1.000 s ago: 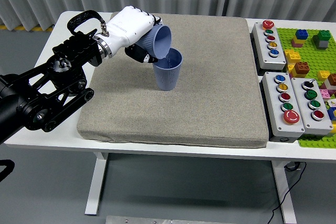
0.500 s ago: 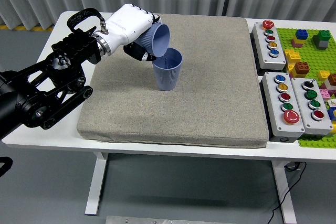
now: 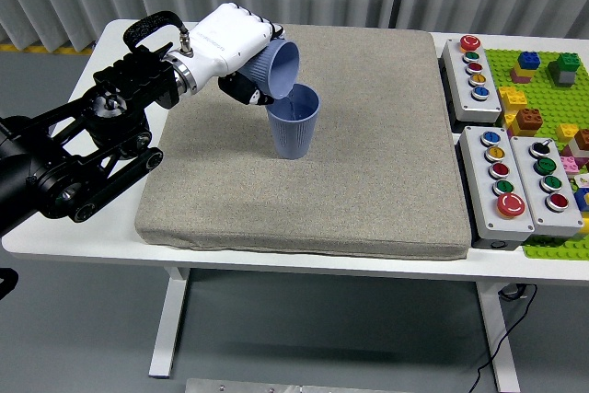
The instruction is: Pick cup pour cup place
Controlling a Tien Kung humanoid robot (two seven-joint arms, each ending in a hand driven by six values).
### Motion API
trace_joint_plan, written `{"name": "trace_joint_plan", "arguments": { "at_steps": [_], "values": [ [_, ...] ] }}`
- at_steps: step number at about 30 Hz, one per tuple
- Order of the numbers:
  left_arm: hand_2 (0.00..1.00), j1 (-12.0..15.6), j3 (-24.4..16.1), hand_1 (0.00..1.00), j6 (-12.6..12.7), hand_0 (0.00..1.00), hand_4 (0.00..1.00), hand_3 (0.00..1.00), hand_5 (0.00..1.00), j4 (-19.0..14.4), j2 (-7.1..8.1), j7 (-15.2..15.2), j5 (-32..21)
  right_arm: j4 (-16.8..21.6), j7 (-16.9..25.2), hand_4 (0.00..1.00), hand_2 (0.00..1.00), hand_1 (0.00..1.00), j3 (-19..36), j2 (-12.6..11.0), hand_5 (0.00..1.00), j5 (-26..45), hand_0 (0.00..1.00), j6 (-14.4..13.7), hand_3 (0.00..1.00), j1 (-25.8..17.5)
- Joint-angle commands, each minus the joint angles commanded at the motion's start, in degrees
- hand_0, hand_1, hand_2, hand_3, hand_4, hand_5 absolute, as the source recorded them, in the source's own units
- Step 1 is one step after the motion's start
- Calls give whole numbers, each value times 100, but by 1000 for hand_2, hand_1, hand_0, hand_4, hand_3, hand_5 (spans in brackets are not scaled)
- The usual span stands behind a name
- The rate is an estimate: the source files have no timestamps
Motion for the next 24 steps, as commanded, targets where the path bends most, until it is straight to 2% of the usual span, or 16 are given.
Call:
{"name": "trace_joint_plan", "arguments": {
  "at_steps": [24],
  "values": [
    [496, -231, 332, 468, -5, 511, 861, 556, 201, -61, 140, 78, 102, 5, -12, 2, 516, 609, -3, 2, 8, -3, 642, 1, 595, -12]
  ]
}}
